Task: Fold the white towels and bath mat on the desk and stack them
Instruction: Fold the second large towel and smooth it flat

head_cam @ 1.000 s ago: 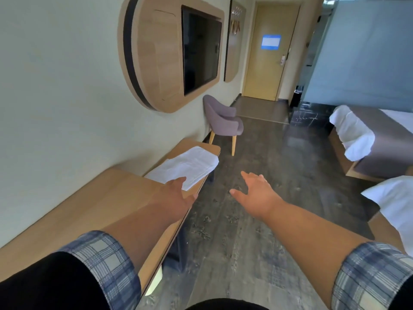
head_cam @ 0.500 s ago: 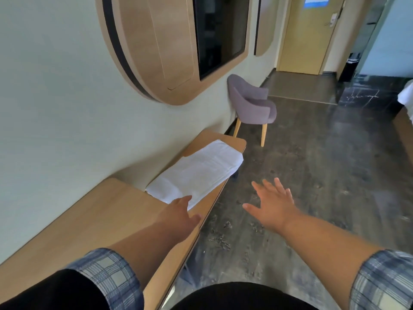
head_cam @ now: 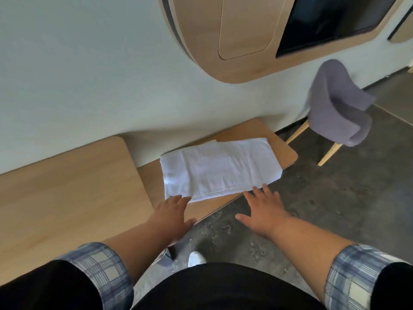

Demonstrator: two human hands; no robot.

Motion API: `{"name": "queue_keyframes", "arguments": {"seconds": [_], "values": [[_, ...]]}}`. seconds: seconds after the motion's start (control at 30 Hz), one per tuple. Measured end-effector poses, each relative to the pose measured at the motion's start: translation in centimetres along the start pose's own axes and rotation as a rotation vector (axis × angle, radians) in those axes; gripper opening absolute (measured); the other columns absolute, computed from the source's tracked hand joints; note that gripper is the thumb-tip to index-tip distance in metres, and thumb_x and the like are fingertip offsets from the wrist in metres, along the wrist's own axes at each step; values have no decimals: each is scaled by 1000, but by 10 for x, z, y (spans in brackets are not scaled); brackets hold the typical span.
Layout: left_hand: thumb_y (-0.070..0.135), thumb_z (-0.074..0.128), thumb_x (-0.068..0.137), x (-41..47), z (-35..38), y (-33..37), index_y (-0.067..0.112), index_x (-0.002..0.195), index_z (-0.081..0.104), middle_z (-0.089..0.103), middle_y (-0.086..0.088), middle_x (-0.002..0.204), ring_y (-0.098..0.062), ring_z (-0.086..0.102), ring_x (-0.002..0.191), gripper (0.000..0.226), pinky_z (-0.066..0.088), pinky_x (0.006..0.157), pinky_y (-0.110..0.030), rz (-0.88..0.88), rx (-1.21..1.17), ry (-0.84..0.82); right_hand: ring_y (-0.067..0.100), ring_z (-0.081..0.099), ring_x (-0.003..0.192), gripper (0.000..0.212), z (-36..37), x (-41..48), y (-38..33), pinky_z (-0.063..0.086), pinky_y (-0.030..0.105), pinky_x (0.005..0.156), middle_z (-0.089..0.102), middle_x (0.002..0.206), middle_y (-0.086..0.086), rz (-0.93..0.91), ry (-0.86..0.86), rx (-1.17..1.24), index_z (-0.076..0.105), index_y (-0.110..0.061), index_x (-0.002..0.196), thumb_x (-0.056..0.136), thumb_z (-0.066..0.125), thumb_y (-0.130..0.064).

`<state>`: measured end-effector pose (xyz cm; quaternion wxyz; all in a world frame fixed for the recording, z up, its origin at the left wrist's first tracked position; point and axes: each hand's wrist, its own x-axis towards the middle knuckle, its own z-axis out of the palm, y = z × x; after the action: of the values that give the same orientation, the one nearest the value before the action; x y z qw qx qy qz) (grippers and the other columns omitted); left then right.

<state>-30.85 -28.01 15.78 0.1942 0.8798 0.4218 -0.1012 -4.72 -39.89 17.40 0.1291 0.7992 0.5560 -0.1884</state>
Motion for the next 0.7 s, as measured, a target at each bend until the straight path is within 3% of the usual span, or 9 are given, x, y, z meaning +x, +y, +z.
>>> {"name": "queue_keyframes", "arguments": {"seconds": [0.2, 0.33, 0.47, 0.57, 0.7], "values": [[65, 49, 94, 125, -19, 3, 33, 156, 23, 28, 0, 163, -25, 28, 149, 75, 23, 121, -47, -40, -36, 22, 28, -19, 152, 85, -29, 122, 21, -9, 53, 120, -4, 169, 2, -262, 29, -96, 9, -32, 159, 91, 32, -76], [62, 50, 95, 204, -8, 16, 32, 156, 24, 30, 0, 163, -26, 31, 148, 73, 25, 121, -47, -78, -46, -41, 26, -17, 153, 81, -34, 189, 67, -7, 50, 122, -3, 169, 0, -178, 51, 6, 7, -34, 159, 93, 30, -74], [60, 49, 96, 266, 24, 31, 30, 157, 25, 30, -2, 163, -26, 32, 147, 72, 26, 121, -47, -108, -29, -158, 26, -11, 154, 82, 14, 234, 106, 0, 50, 123, 2, 169, 2, -51, -68, 165, 7, -33, 160, 94, 31, -74], [59, 50, 96, 309, 58, 36, 28, 157, 25, 30, -4, 163, -27, 32, 147, 72, 28, 120, -46, -125, 10, -244, 28, -4, 154, 82, 51, 273, 128, 6, 52, 124, 6, 168, 4, -51, -201, 166, 9, -30, 160, 94, 33, -73], [53, 52, 97, 356, 95, 37, 25, 156, 28, 32, -5, 161, -25, 32, 147, 69, 29, 117, -42, -209, -20, -270, 30, 6, 154, 79, 78, 353, 150, 14, 52, 123, 17, 166, 5, -120, -182, 180, 16, -28, 159, 95, 40, -67]]}}
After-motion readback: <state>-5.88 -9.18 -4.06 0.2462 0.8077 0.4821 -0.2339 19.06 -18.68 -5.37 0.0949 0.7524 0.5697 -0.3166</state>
